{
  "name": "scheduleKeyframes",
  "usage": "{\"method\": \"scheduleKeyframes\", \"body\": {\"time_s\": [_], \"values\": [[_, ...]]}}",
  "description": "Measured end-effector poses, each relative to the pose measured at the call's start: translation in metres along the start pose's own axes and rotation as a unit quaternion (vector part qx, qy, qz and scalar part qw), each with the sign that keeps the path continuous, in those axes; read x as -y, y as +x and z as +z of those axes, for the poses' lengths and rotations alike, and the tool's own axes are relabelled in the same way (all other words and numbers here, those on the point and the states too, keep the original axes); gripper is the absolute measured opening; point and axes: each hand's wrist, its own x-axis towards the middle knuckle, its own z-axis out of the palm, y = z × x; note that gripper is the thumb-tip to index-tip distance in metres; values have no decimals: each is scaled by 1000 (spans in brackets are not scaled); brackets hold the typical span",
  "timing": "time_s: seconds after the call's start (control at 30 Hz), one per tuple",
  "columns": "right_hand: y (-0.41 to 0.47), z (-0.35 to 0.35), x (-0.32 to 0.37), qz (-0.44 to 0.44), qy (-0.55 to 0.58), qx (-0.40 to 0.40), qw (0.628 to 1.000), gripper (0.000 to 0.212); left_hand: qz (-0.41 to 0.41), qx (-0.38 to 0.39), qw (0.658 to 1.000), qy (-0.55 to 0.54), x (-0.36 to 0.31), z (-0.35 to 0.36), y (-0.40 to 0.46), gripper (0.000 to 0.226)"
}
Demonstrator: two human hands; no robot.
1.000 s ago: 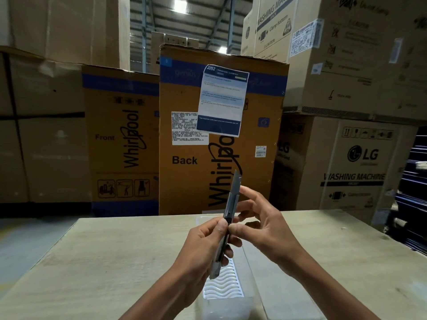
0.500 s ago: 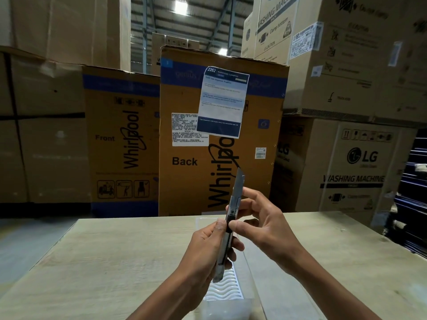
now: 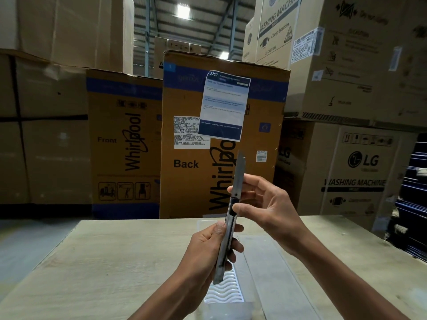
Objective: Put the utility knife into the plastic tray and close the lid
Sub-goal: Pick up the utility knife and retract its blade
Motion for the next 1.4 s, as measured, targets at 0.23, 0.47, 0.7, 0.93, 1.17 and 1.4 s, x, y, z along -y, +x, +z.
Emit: {"method": "scheduleKeyframes", "body": {"time_s": [0.23, 0.47, 0.7, 0.93, 1.17, 1.4], "values": [[-1, -1, 0, -7, -7, 5, 1000, 57, -7, 1, 1000, -4, 1, -1, -1, 44], [-3, 2, -3, -16, -17, 0, 1000, 56, -6, 3, 1000, -1, 3, -1, 0, 43], [-7, 6, -8, -16, -13, 5, 1000, 56, 5, -2, 1000, -12, -7, 2, 3, 44], [-13, 10, -13, -6, -28, 21, 999, 67, 19, -7, 1000, -15, -14, 5, 3, 49], [-17, 15, -17, 20, -51, 33, 998, 79, 37, -14, 999, -13, -21, 9, 3, 44], [-24, 22, -18, 41, -54, 49, 997, 100, 56, -6, 998, -41, -30, 6, 6, 42]]}}
